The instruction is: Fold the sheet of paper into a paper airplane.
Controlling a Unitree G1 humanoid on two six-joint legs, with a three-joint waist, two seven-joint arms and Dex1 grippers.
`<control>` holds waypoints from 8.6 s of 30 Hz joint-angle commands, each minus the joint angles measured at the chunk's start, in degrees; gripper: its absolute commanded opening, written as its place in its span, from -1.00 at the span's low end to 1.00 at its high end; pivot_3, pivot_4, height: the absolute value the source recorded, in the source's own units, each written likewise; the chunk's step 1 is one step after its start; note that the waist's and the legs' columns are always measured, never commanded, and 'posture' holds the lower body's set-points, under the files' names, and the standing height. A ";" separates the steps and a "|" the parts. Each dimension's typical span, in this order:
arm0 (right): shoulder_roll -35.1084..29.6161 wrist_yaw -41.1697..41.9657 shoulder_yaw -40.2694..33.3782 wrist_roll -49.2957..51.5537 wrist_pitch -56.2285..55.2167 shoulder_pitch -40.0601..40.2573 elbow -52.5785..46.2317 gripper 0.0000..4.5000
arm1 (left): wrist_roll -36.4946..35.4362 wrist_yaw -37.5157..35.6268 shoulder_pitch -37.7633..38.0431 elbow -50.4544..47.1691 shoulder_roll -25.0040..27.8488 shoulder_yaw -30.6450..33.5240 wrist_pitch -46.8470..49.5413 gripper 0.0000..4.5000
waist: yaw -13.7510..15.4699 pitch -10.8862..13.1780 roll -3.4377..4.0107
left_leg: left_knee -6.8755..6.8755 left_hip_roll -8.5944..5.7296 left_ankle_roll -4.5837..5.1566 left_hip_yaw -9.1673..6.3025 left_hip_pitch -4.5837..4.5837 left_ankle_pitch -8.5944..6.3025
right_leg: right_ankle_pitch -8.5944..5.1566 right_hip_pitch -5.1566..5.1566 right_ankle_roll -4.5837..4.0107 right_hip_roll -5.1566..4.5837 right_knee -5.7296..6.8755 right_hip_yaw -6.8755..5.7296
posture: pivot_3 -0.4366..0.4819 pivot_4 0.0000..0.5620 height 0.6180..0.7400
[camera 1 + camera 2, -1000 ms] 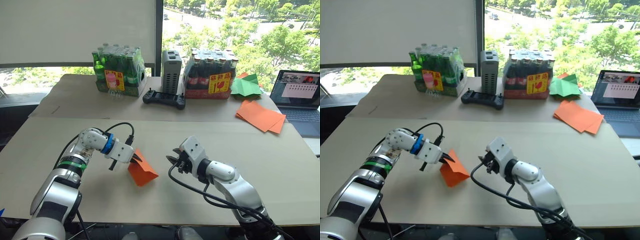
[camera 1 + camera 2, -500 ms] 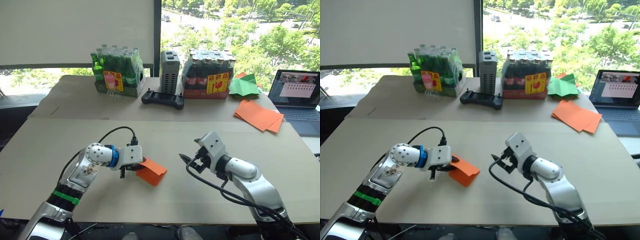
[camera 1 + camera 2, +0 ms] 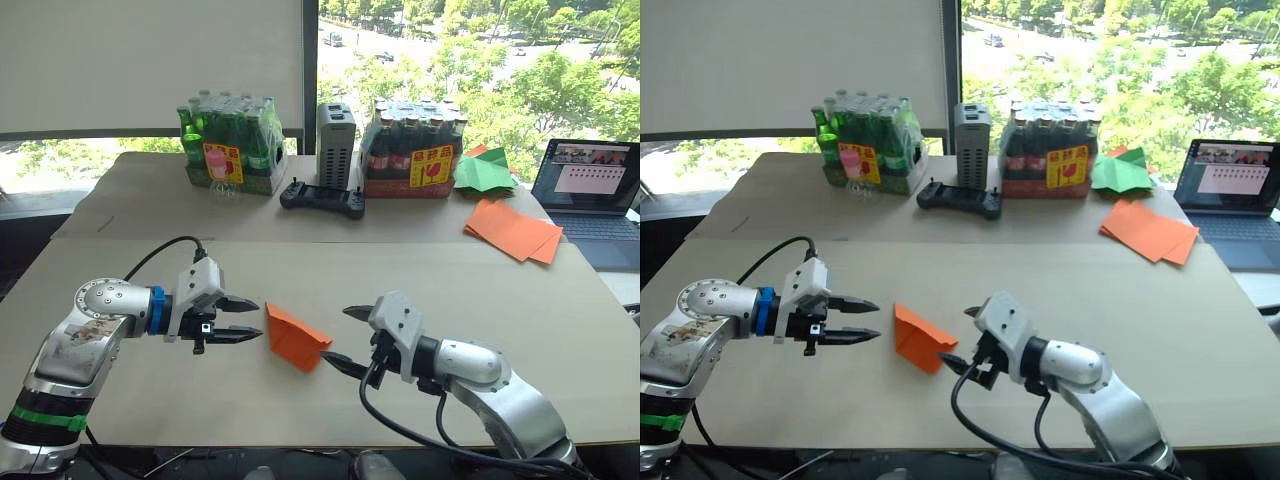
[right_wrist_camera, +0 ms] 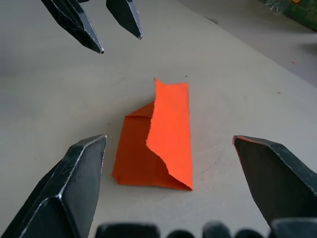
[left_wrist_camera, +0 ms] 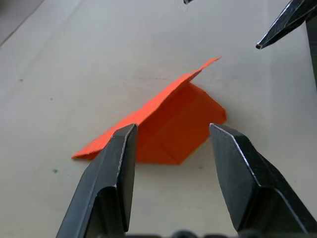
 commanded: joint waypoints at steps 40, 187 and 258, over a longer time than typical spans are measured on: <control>-8.38 19.49 7.37 -14.78 -53.85 -12.01 32.13 -0.97 | -12.13 7.11 2.87 -1.00 -2.43 1.51 4.14 0.10 | 0.81 0.02 -0.05 | 0.00 -0.02 -0.01 0.03 0.13 -0.01 | 0.02 0.22 -0.03 -0.04 -0.10 0.00 | -0.05 -0.47 0.88; 0.97 13.21 10.19 -15.68 -16.65 -9.99 16.96 -0.84 | 14.63 -1.55 -6.42 18.23 -10.71 -20.86 -22.39 -1.00 | 0.66 -0.03 -0.02 | 0.08 -0.03 0.02 0.02 0.33 -0.02 | 0.02 0.41 -0.01 0.00 -0.03 0.01 | -0.05 -0.47 0.88; -10.50 15.30 1.63 -8.31 -5.93 -6.68 12.24 -0.99 | 16.08 -0.09 -7.34 17.99 -11.77 -22.84 -24.31 -1.00 | 1.11 -0.19 0.09 | 0.09 -0.07 0.03 0.01 0.27 -0.03 | -0.03 0.46 0.06 -0.05 -0.13 0.01 | -0.05 -0.47 0.88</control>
